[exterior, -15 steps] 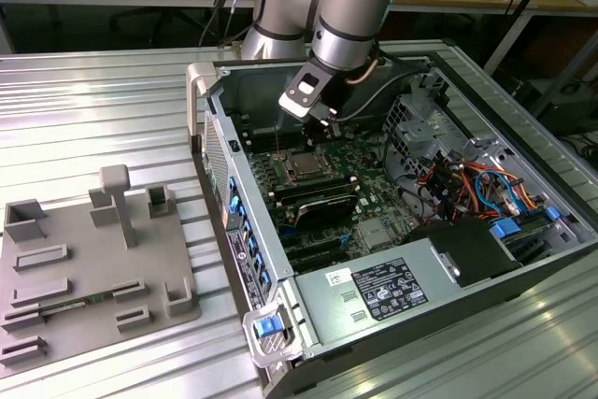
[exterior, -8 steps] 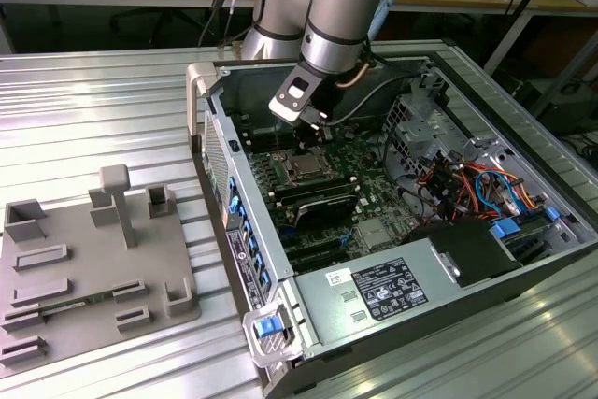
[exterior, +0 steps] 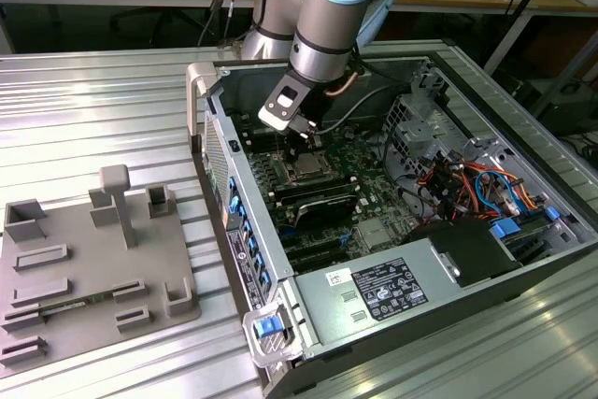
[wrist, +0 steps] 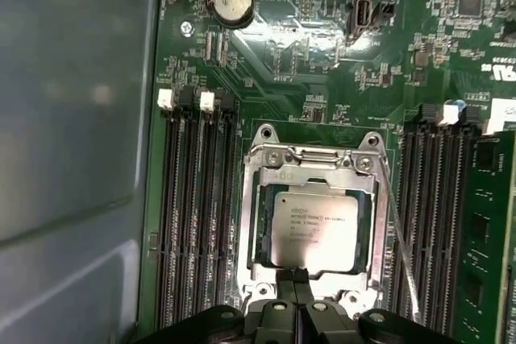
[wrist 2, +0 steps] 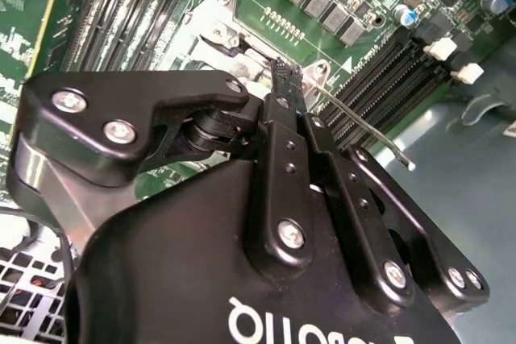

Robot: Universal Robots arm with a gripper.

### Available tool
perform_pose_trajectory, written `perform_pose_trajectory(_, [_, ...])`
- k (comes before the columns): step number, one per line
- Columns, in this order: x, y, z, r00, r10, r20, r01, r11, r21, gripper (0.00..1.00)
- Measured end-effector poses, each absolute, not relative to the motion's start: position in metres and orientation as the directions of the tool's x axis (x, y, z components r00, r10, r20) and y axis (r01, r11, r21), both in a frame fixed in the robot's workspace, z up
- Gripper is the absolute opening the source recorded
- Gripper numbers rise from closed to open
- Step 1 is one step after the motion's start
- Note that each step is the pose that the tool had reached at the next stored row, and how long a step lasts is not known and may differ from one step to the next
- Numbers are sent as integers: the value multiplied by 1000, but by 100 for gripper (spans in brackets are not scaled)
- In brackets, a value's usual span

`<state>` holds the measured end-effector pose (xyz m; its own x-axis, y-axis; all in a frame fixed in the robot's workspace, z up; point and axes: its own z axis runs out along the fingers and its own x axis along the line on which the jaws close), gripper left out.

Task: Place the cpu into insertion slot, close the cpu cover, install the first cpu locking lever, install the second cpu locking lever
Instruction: 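Close the cpu cover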

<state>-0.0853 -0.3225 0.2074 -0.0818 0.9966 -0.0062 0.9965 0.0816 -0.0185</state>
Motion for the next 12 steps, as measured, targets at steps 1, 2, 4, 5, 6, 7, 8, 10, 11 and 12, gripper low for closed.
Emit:
perform_pose_trajectory(1, [-86, -323, 206, -83, 997, -5, 996, 83, -18, 11])
perform_pose_trajectory(2, [-86, -323, 206, -84, 996, -5, 996, 84, -18, 11])
perform_pose_trajectory(4, [-86, -323, 206, -86, 996, -4, 996, 86, -18, 11])
perform_pose_trajectory(5, [-86, -323, 207, -86, 996, -4, 996, 86, -18, 11])
perform_pose_trajectory(6, [-86, -323, 209, -86, 996, -4, 996, 86, -18, 11])
perform_pose_trajectory(7, [-87, -323, 210, -86, 996, -4, 996, 86, -18, 11])
perform_pose_trajectory(8, [-87, -322, 211, -86, 996, -4, 996, 86, -18, 11])
perform_pose_trajectory(10, [-87, -322, 213, -87, 996, -4, 996, 87, -16, 11])
perform_pose_trajectory(11, [-87, -322, 213, -87, 996, -4, 996, 87, -15, 11])
perform_pose_trajectory(12, [-87, -322, 213, -88, 996, -4, 996, 88, -14, 11])
